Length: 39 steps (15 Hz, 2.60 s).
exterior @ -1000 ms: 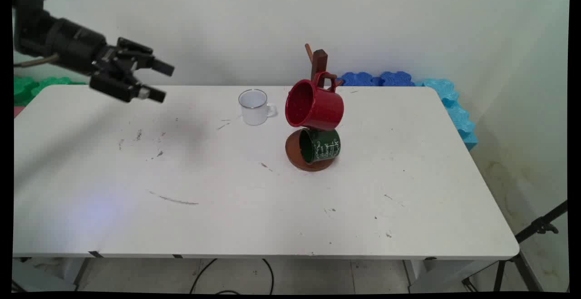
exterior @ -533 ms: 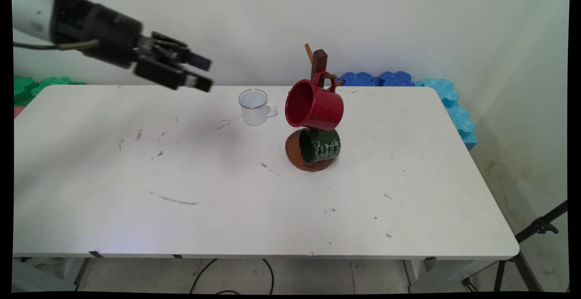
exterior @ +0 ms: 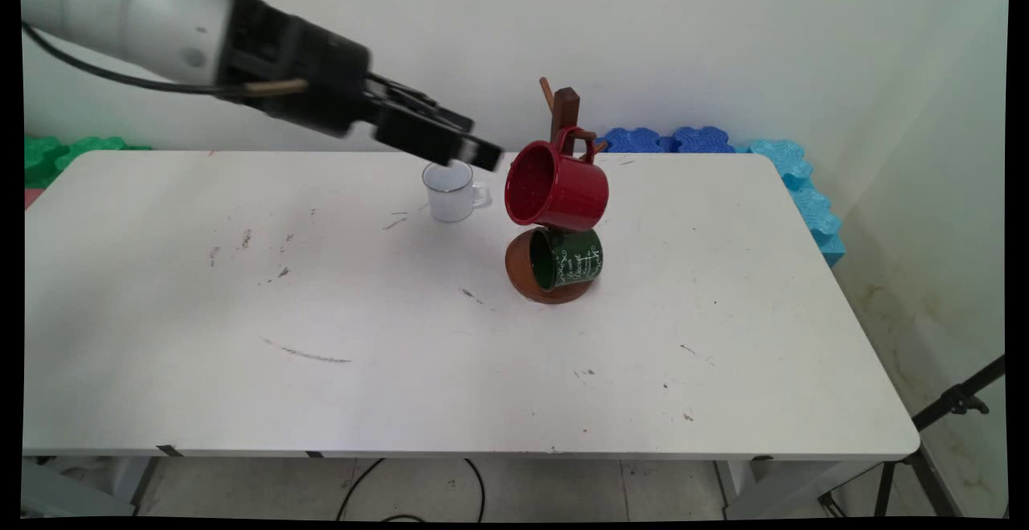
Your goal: Pick up the red mug from the rack, then place the picked object on the table
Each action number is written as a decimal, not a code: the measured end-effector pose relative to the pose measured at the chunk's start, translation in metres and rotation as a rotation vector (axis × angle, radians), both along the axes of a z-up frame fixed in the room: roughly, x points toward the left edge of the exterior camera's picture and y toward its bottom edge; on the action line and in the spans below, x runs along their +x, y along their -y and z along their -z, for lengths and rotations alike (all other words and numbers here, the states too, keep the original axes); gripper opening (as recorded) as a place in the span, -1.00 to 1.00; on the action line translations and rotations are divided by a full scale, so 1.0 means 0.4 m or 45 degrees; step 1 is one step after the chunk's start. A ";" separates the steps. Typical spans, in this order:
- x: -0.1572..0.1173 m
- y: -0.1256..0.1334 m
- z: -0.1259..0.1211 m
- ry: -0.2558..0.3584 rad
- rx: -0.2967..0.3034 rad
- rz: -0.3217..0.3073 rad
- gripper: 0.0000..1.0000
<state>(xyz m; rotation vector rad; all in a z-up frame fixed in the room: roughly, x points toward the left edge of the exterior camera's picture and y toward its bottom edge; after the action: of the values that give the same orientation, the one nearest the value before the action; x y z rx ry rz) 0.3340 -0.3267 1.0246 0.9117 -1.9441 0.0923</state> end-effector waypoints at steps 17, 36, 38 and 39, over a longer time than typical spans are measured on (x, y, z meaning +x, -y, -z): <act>-0.208 0.096 0.199 0.088 0.023 -0.144 1.00; -0.255 0.097 0.220 0.021 -0.075 -0.090 -1.00; -0.256 0.075 0.196 0.000 -0.085 -0.072 -1.00; -0.256 0.060 0.183 -0.010 -0.088 -0.060 -1.00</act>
<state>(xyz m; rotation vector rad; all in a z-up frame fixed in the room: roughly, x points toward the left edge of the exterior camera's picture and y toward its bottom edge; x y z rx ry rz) 0.2316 -0.3507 0.9515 0.9104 -1.9009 0.1819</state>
